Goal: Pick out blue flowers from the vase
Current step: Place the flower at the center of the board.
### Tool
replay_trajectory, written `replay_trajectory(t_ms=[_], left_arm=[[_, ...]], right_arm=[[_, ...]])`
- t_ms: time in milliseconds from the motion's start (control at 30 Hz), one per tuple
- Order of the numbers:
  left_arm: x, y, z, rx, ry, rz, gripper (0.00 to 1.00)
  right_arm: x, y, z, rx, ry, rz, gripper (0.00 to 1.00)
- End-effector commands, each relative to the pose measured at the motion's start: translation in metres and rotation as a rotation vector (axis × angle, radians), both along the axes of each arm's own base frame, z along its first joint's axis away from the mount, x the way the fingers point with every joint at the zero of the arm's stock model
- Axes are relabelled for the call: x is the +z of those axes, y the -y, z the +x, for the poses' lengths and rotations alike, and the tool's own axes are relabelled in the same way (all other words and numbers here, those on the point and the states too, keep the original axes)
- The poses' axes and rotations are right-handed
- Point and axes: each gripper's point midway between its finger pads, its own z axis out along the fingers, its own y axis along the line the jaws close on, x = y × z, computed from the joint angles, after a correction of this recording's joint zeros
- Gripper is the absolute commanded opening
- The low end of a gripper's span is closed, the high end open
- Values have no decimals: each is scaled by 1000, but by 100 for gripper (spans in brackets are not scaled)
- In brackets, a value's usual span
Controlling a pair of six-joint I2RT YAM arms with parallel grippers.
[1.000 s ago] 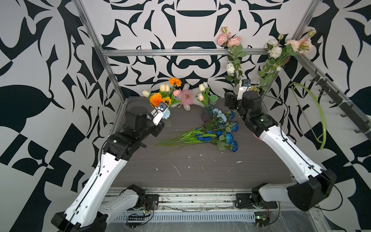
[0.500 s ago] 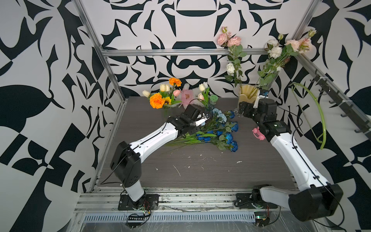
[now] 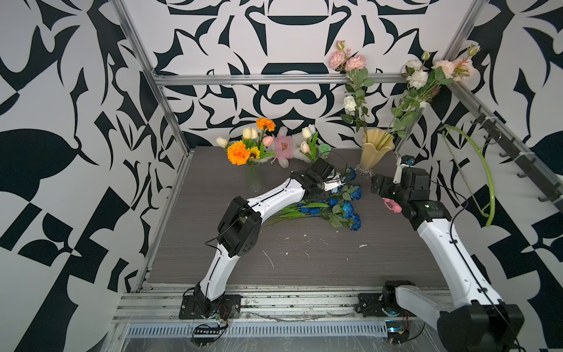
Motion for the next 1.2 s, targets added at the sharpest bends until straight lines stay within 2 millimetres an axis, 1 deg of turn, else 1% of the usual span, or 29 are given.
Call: replay_trajectory(t_ms=[0,33,67,133,200,267,333,433,467,500,533,600,700,767,833,900,1000,1067,1100,1167], left_arm=[[-3,11,-1,-36,23,26,2],[-4,13,0,-31,32,26,7],[-5,15,2,-24,33,23,19],[-4,17,1,-21,24,14,38],[-1,18,0,-17,19,0,52],[1,19,-2,-17,15,-21,63],[5,17,-1,-10,26,-31,71],[15,15,-1,14,30,-57,81],[21,14,-2,22,31,-71,86],[26,13,-3,28,30,-83,96],[35,12,-4,33,35,-102,100],[51,9,-7,40,44,-138,99],[84,2,-14,54,68,-203,99],[108,-8,-16,86,97,-242,99],[134,-21,-18,126,142,-273,99],[162,-39,-20,178,191,-300,99],[205,-77,-26,274,283,-336,100],[229,-114,-28,359,335,-366,100],[236,-133,-28,398,337,-388,99],[253,-182,-29,498,333,-463,99]], right_arm=[[4,-2,-2,21,13,1,100],[4,-2,-2,21,14,5,100],[3,-2,-3,22,10,9,100],[3,-4,-2,34,6,11,100],[-2,-6,-2,48,-22,6,100],[-7,-6,-1,56,-52,0,99],[-11,-7,-1,63,-67,3,100],[-13,-7,-1,65,-72,1,100],[-14,-6,-2,59,-70,-5,100],[-14,-4,-2,54,-68,-13,100],[-15,-2,-4,49,-68,-23,100],[-17,0,-6,44,-72,-42,100],[-20,3,-8,38,-71,-61,100],[-22,4,-9,33,-65,-61,99],[-23,4,-9,27,-56,-56,98],[-24,4,-8,24,-50,-54,98],[-28,5,-6,24,-53,-56,99],[-32,5,-4,25,-57,-57,99],[-34,5,-3,26,-57,-59,99],[-36,6,-1,25,-53,-72,99]])
